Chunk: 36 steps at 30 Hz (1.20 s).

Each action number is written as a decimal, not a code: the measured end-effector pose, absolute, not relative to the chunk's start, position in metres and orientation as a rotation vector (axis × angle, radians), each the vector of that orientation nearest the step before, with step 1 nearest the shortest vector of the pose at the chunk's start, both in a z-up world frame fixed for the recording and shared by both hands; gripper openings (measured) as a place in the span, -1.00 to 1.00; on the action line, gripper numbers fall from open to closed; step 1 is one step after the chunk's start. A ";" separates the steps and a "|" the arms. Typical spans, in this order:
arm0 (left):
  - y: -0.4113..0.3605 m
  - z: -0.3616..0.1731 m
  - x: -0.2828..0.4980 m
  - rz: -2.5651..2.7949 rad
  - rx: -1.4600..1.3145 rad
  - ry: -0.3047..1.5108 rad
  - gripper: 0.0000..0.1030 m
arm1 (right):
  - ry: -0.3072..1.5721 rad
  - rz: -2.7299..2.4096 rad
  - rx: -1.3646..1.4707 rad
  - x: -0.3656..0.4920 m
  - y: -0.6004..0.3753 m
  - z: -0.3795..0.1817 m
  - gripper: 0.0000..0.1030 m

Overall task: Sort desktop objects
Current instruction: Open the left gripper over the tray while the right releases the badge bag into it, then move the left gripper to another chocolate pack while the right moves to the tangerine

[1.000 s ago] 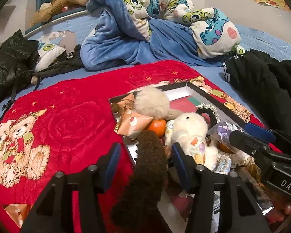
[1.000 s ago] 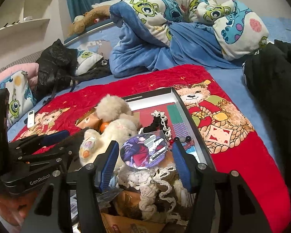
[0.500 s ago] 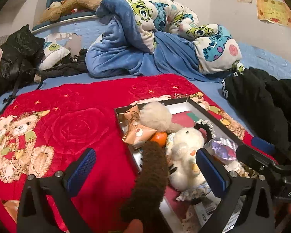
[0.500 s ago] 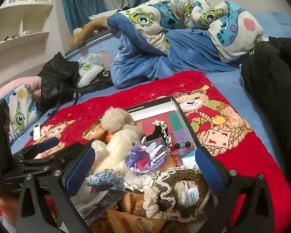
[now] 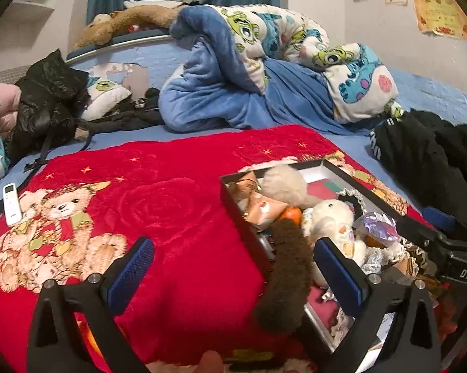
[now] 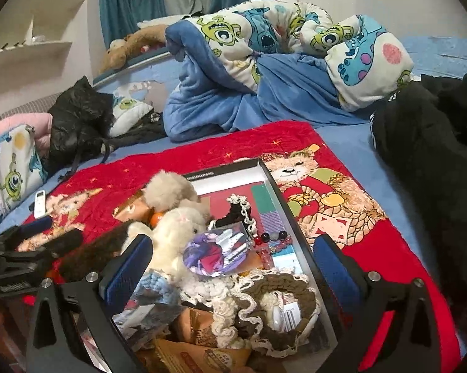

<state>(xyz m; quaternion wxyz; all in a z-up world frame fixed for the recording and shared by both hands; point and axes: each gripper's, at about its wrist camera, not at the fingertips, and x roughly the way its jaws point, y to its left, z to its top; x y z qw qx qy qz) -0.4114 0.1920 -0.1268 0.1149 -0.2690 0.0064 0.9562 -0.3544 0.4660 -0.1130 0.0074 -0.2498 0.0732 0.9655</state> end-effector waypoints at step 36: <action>-0.005 -0.107 -0.296 3.017 -0.901 -0.054 1.00 | 0.275 3.388 -0.796 -0.334 0.316 -0.068 1.00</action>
